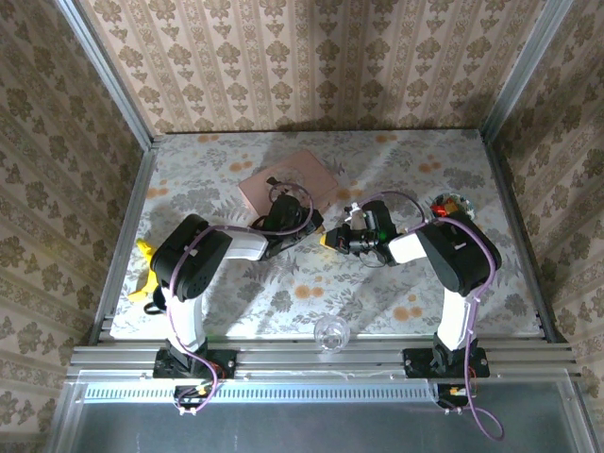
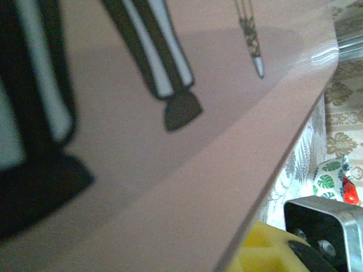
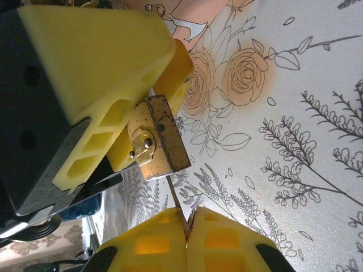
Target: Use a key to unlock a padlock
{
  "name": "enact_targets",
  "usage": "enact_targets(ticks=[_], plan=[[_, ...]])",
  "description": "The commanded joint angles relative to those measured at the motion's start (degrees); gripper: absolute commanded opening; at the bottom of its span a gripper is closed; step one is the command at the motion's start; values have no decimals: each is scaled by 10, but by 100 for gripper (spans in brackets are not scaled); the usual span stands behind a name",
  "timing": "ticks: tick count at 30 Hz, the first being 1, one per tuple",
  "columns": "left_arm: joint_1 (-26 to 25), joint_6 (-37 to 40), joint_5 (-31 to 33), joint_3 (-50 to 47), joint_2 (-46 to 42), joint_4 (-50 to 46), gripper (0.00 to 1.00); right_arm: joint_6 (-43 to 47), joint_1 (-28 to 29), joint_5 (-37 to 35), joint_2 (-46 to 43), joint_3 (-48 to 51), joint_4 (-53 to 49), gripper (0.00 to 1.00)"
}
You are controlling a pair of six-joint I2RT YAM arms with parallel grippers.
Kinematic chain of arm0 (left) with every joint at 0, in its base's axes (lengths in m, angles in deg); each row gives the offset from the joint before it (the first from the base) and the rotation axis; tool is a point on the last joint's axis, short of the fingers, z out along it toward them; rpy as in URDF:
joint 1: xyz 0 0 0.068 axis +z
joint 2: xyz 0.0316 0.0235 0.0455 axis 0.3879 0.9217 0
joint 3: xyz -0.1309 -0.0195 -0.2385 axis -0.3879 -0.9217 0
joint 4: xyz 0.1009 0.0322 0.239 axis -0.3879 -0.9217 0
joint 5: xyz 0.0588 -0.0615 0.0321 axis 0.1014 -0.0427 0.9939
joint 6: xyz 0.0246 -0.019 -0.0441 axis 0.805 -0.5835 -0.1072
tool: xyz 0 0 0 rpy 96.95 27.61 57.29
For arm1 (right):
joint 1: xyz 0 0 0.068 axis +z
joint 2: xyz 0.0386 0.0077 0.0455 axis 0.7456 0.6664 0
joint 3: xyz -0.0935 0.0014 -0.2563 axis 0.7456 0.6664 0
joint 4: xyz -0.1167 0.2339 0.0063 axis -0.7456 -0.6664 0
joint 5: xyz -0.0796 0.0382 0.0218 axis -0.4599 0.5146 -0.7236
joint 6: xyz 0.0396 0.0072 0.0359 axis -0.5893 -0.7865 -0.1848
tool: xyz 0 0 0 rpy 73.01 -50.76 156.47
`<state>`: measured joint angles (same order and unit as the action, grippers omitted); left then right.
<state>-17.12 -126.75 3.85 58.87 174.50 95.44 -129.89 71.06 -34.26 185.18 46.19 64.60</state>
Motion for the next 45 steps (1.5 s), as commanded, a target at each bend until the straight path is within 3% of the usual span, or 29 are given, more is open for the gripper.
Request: enact_targets(ticks=[1,17,22,27,37,45], plan=[[-15,-34,-114,-33,13,34,0,-18,-4,22,9,-48,97,0],[-2,-77,-192,-85,59,176,0,-86,-34,70,32,-63,153,0],[3,-71,-211,-96,62,180,0,-175,-49,113,71,-83,241,0],[11,-54,-227,-99,54,144,0,-321,-66,138,132,-102,384,0],[4,-27,-255,-78,48,60,0,-309,-61,125,126,-132,354,0],[-2,-25,-270,-77,32,46,0,-199,-40,84,92,-146,189,0]])
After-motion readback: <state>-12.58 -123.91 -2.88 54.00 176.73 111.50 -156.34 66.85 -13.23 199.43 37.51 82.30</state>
